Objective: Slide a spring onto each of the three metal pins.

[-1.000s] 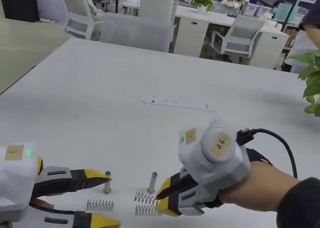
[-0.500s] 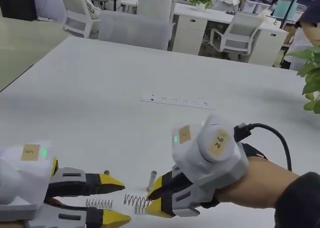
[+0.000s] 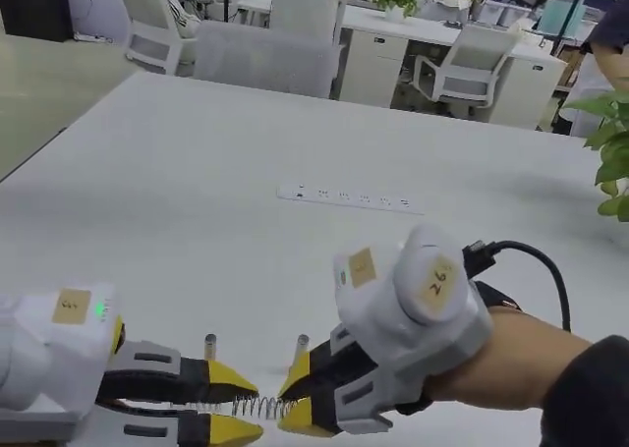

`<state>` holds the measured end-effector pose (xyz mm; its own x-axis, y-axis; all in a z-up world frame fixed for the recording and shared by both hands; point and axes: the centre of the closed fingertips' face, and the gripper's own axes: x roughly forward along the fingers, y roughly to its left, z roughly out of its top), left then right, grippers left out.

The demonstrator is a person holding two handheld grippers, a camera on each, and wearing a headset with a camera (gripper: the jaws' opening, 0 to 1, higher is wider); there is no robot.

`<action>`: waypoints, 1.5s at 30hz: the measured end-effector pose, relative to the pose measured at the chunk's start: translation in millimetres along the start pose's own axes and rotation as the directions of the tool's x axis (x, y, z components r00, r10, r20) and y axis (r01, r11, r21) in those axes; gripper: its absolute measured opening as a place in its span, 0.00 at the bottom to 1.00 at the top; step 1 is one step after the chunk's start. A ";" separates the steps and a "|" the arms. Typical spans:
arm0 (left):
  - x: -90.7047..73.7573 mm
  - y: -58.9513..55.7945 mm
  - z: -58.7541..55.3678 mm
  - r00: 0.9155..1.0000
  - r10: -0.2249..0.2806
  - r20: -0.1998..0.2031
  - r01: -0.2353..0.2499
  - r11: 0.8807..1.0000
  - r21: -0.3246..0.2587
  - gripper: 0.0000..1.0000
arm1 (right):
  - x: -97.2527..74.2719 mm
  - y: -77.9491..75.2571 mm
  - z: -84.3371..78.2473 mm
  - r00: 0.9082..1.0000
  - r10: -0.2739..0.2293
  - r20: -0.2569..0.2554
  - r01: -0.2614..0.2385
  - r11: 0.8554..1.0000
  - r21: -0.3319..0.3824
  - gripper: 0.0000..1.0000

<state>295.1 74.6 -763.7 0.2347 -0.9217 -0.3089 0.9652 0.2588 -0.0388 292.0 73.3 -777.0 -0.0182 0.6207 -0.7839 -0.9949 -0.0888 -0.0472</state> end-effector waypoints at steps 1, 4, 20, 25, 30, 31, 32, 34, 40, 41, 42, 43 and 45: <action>0.0 -0.3 -0.1 1.000 -0.002 0.000 0.002 1.000 0.001 0.05 | -0.2 1.0 -0.4 1.000 0.004 0.000 -0.004 1.000 -0.001 0.07; 0.2 -2.3 0.2 1.000 -0.011 0.000 0.011 1.000 0.001 0.03 | -0.4 2.6 -0.9 1.000 0.008 0.001 -0.008 1.000 -0.006 0.08; -1.2 -8.5 12.4 0.998 -0.038 0.042 0.038 0.999 -0.014 0.02 | 1.7 3.2 -1.9 1.000 0.014 0.022 -0.015 0.999 0.035 0.11; -2.2 -8.4 19.9 0.997 -0.036 0.069 0.037 0.999 -0.019 0.02 | 2.1 4.1 -2.2 1.000 0.016 0.025 -0.017 0.999 0.038 0.09; -1.3 -8.4 14.4 0.998 -0.037 0.055 0.038 0.999 -0.024 0.03 | -1.6 4.5 1.7 0.999 0.016 0.050 -0.018 0.999 0.051 0.08; -1.2 -8.4 14.0 0.998 -0.036 0.053 0.038 0.999 -0.023 0.03 | -3.1 4.2 2.8 0.998 0.014 0.055 -0.017 0.998 0.053 0.08; -1.2 -8.6 13.6 0.998 -0.037 0.052 0.039 0.999 -0.024 0.03 | -5.5 4.8 5.4 0.998 0.017 0.067 -0.021 0.998 0.059 0.08; -1.0 -8.9 13.3 0.998 -0.038 0.049 0.039 0.999 -0.019 0.03 | -8.7 5.3 8.9 0.996 0.022 0.081 -0.027 0.997 0.070 0.08; -0.1 -10.6 11.4 0.998 -0.047 0.042 0.048 0.999 -0.011 0.03 | -16.4 8.4 25.0 0.990 0.036 0.139 -0.049 0.994 0.098 0.08; 0.1 -10.9 10.8 0.998 -0.048 0.040 0.048 0.999 -0.006 0.03 | -16.0 9.2 26.9 0.990 0.035 0.139 -0.048 0.994 0.097 0.08; 0.2 -11.0 10.4 0.998 -0.048 0.038 0.048 0.999 -0.006 0.03 | -15.5 9.9 28.1 0.990 0.033 0.138 -0.047 0.995 0.094 0.08; 0.4 -11.3 9.6 0.998 -0.049 0.034 0.050 0.999 -0.005 0.03 | -15.0 10.7 29.8 0.990 0.034 0.136 -0.046 0.995 0.090 0.08; 1.0 -12.0 8.4 0.998 -0.052 0.029 0.052 0.999 -0.003 0.03 | -14.5 11.5 32.7 0.990 0.034 0.135 -0.045 0.996 0.080 0.08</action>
<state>284.8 68.2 -755.6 0.1876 -0.9419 -0.2785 0.9757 0.2114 -0.0578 277.6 88.8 -745.9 -0.0652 0.7167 -0.6944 -0.9978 -0.0541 0.0379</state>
